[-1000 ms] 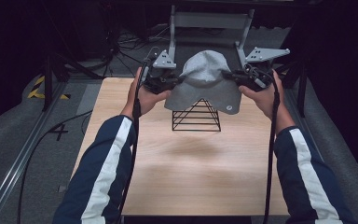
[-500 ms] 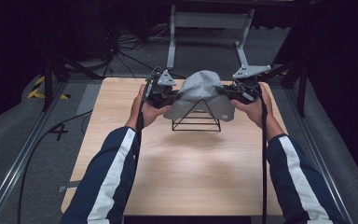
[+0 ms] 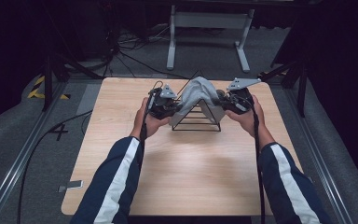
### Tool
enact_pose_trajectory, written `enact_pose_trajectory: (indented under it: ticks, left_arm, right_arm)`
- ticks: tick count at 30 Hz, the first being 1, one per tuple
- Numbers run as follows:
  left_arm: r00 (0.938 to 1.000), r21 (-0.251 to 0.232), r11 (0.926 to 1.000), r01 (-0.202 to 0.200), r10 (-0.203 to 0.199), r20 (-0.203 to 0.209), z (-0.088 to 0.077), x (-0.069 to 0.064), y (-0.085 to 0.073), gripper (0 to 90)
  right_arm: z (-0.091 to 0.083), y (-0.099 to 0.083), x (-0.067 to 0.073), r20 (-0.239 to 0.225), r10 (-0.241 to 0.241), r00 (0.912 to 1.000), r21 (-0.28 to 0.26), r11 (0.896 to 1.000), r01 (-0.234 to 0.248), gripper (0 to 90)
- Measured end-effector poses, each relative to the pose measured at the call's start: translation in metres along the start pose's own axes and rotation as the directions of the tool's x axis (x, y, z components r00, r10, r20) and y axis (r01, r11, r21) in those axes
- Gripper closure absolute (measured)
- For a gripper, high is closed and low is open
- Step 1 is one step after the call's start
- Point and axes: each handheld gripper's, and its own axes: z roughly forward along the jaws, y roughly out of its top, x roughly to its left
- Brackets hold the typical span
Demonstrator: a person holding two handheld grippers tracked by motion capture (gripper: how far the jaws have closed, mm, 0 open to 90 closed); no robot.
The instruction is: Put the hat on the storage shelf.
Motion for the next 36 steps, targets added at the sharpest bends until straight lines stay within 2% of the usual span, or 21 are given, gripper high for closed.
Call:
enact_pose_trajectory:
  ticks: [2,3,4,8,10,13,16,19,21,24,27,33,36]
  left_arm:
    - [0.9995,0.010,0.9999,-0.010,0.010,-0.030,0.001,-0.001,-0.001,85.3]
    - [0.9995,0.010,0.9999,-0.010,0.010,-0.030,0.001,-0.001,-0.001,85.3]
    - [0.9989,0.000,0.9999,-0.012,0.012,-0.045,0.001,0.001,-0.001,85.3]
    - [0.9978,-0.032,0.9995,-0.001,-0.001,-0.067,-0.006,0.006,-0.002,85.2]
    - [0.9965,-0.033,0.9994,0.011,-0.014,-0.082,-0.009,0.009,-0.004,85.3]
    - [0.9937,-0.011,0.9998,0.017,-0.018,-0.111,-0.012,0.015,-0.007,85.3]
    - [0.9932,0.009,0.9994,0.034,-0.033,-0.112,-0.008,0.016,-0.011,85.2]
    - [0.9937,0.042,0.9991,-0.010,0.014,-0.111,-0.001,0.010,-0.014,85.2]
    - [0.9948,0.052,0.9986,-0.015,0.020,-0.100,0.004,0.006,-0.017,85.1]
    - [0.9957,0.063,0.9980,-0.005,0.011,-0.092,0.012,0.004,-0.022,85.1]
    - [0.9958,0.090,0.9958,-0.013,0.022,-0.089,0.017,0.002,-0.027,85.1]
    - [0.9960,0.122,0.9924,-0.015,0.025,-0.085,0.029,0.000,-0.039,84.7]
    - [0.9961,0.129,0.9917,-0.009,0.020,-0.086,0.031,0.000,-0.045,80.5]
  right_arm:
    - [0.000,0.001,0.001,0.006,-0.001,1.0000,-0.022,1.000,0.002,81.5]
    - [0.000,0.001,0.001,0.006,-0.001,1.0000,-0.022,1.000,0.002,81.5]
    - [-0.004,0.004,0.002,-0.003,-0.010,0.9999,-0.047,0.999,0.010,81.2]
    - [-0.012,0.009,0.003,0.000,-0.027,0.9996,-0.068,0.997,0.027,81.1]
    - [-0.017,0.013,0.003,0.004,-0.033,0.9994,-0.073,0.997,0.033,80.9]
    - [-0.021,0.017,0.005,0.010,-0.043,0.9990,-0.077,0.996,0.043,80.6]
    - [-0.020,0.019,0.008,0.017,-0.051,0.9986,-0.068,0.996,0.052,80.8]
    - [-0.017,0.018,0.008,0.017,-0.052,0.9985,-0.058,0.997,0.053,82.9]
    - [-0.014,0.015,0.007,0.015,-0.048,0.9987,-0.048,0.998,0.048,84.0]
    - [-0.008,0.007,0.004,0.016,-0.032,0.9994,-0.029,0.999,0.032,82.8]
    - [-0.005,0.001,0.003,0.018,-0.017,0.9997,-0.017,1.000,0.018,81.8]
    - [0.003,-0.011,0.003,0.026,-0.015,0.9996,0.015,1.000,0.015,80.2]
    - [0.007,-0.018,0.005,0.025,-0.016,0.9996,0.029,0.999,0.016,79.1]
